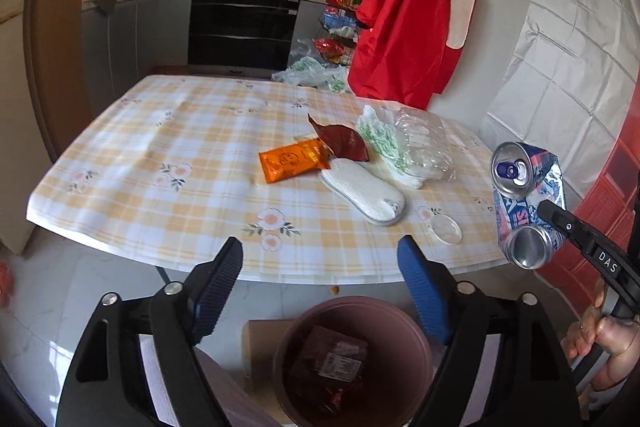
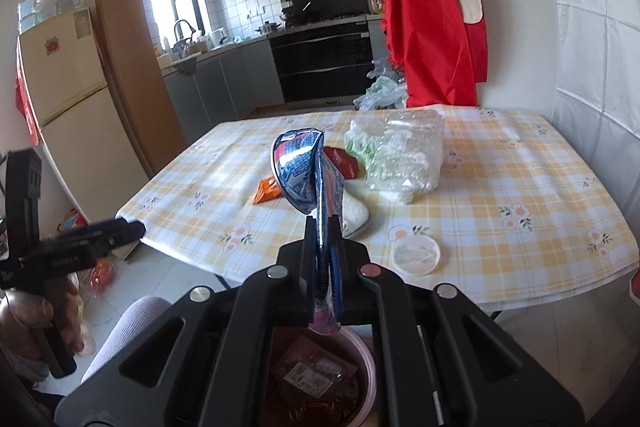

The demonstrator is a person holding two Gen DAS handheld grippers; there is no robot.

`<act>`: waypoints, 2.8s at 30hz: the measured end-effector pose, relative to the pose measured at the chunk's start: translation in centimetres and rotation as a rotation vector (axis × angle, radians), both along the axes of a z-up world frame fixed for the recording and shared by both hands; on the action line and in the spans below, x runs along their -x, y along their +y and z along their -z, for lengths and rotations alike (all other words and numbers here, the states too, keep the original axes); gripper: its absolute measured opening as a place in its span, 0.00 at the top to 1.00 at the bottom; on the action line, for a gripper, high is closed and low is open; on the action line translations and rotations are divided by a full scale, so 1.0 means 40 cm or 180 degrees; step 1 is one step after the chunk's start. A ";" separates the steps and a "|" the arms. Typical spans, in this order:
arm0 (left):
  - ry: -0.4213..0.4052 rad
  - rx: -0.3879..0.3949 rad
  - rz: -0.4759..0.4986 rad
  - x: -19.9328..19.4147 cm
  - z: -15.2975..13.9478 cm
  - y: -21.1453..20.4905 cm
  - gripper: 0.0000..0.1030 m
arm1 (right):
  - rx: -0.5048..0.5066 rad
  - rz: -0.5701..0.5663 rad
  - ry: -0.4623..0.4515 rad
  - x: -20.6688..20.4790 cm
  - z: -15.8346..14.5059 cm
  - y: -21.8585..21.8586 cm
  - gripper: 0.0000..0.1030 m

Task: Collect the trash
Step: 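Drop the pink tray into the bin with the left tool while the right carries the wrapper, then open the right tool over the bin to drop the blue wrapper, then grasp the clear round plastic lid with the right tool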

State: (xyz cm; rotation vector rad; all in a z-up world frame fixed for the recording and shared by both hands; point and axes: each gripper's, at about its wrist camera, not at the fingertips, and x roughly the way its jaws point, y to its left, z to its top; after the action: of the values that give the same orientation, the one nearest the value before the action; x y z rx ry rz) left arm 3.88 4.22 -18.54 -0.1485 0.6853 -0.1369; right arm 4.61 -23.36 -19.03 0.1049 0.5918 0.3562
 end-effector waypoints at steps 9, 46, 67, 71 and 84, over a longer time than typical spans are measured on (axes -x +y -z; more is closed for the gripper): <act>-0.0138 0.0079 -0.0113 0.049 -0.011 0.036 0.06 | 0.0050 -0.0267 0.0271 0.023 0.046 0.080 0.90; 0.0245 -0.0048 -0.0364 0.014 0.123 0.054 0.06 | 0.0355 -0.0014 0.0410 -0.045 0.159 0.021 0.07; 0.0508 -0.0225 -0.0456 -0.111 0.230 0.058 0.06 | 0.0716 0.0313 0.0876 -0.392 0.376 -0.091 0.16; 0.0539 -0.0218 -0.0397 -0.145 0.243 0.039 0.06 | 0.0788 0.0291 0.0899 -0.406 0.395 -0.079 0.19; 0.0578 -0.0219 -0.0336 -0.175 0.265 0.021 0.06 | 0.0749 0.0240 0.0941 -0.416 0.409 -0.065 0.35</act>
State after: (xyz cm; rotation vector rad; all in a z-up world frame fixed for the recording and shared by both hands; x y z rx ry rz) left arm 10.87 5.08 -29.14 -0.1318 0.8604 0.0017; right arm 21.26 -25.96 -35.41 -0.0475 0.9152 0.1964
